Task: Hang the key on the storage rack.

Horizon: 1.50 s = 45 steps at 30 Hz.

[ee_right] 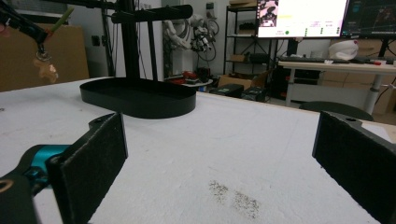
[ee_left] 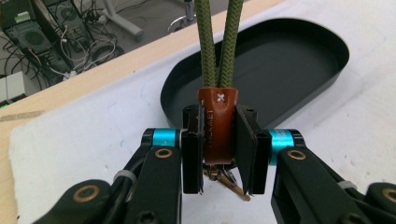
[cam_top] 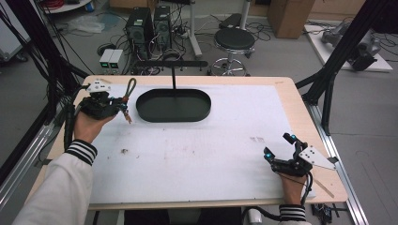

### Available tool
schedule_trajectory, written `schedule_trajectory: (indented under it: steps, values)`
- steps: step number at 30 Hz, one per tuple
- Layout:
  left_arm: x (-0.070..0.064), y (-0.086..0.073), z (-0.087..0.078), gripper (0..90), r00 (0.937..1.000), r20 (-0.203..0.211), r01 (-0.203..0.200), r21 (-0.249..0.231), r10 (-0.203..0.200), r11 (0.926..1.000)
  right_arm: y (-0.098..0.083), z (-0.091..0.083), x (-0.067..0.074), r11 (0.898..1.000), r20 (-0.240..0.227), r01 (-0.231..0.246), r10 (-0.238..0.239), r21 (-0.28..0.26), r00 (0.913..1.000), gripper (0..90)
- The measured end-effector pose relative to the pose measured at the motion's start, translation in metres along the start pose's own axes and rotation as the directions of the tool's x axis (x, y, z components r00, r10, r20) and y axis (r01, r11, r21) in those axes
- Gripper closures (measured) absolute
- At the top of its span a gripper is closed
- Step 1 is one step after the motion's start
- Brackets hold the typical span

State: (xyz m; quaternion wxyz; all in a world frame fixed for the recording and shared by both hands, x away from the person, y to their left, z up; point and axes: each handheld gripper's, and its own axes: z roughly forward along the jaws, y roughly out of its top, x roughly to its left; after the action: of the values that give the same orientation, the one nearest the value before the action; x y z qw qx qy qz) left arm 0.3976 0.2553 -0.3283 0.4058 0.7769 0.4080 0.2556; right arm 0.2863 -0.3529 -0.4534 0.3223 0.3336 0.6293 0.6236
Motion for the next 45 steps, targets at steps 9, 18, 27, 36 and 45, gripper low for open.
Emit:
schedule_trajectory:
  steps: [9,18,27,36,45]
  values:
    - [0.002,0.019,0.010,73.3,0.9997,0.000,0.025,-0.052,-0.025,0.9983,0.000,-0.001,0.000,1.000,0.001,0.002,-0.002,-0.004,1.0000,2.2]
    - [0.008,0.038,0.027,73.3,0.9993,-0.015,0.034,-0.077,-0.035,0.9964,0.000,0.000,0.000,1.000,0.003,0.005,-0.005,-0.006,1.0000,2.2]
    - [0.009,0.051,0.037,73.3,0.9992,-0.027,0.028,-0.093,-0.031,0.9953,0.000,0.000,0.000,1.000,0.001,-0.002,0.002,-0.002,1.0000,2.2]
    - [0.010,0.048,0.047,73.3,0.9988,-0.039,0.025,-0.073,-0.028,0.9970,0.000,0.000,0.000,1.000,0.001,-0.001,0.001,-0.002,1.0000,2.2]
    - [0.010,0.040,0.058,73.3,0.9987,-0.036,0.036,-0.047,-0.038,0.9982,0.000,0.000,0.000,1.000,0.000,-0.005,0.005,-0.003,1.0000,2.2]
